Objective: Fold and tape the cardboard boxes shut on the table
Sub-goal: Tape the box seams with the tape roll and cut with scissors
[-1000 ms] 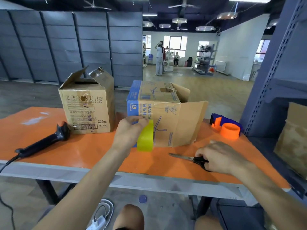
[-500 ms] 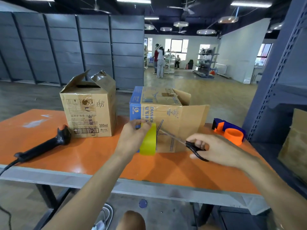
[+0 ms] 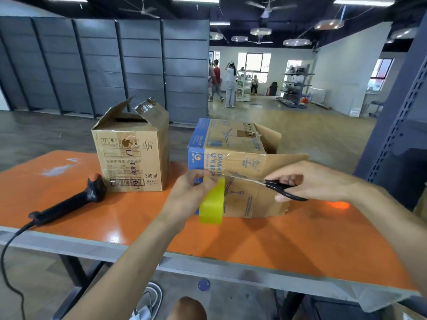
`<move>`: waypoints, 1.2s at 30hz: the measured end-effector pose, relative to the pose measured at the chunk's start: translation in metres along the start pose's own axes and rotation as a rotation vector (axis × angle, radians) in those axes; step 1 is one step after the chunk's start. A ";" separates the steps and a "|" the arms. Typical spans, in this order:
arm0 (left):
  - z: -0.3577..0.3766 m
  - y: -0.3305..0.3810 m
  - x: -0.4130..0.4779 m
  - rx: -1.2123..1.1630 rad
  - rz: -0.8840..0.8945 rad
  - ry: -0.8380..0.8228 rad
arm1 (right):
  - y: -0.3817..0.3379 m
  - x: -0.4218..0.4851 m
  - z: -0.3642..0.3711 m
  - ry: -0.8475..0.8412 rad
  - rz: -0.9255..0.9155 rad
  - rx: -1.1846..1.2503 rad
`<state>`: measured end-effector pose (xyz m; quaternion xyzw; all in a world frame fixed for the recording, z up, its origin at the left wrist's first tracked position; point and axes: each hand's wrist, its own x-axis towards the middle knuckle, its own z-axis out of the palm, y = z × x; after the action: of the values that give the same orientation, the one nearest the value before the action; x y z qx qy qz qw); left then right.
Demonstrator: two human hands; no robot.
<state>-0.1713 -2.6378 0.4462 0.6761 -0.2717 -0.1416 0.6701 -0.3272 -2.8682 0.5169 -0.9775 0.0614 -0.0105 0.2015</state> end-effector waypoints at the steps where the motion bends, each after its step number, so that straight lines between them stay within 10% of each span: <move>1: 0.001 0.000 0.000 -0.002 0.000 0.000 | 0.000 0.001 -0.006 -0.001 0.009 0.014; 36: -0.007 0.008 0.005 -0.029 -0.084 -0.034 | -0.002 0.032 -0.021 -0.050 -0.044 0.012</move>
<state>-0.1651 -2.6346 0.4556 0.6746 -0.2522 -0.1850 0.6687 -0.2964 -2.8789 0.5370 -0.9774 0.0349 0.0093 0.2085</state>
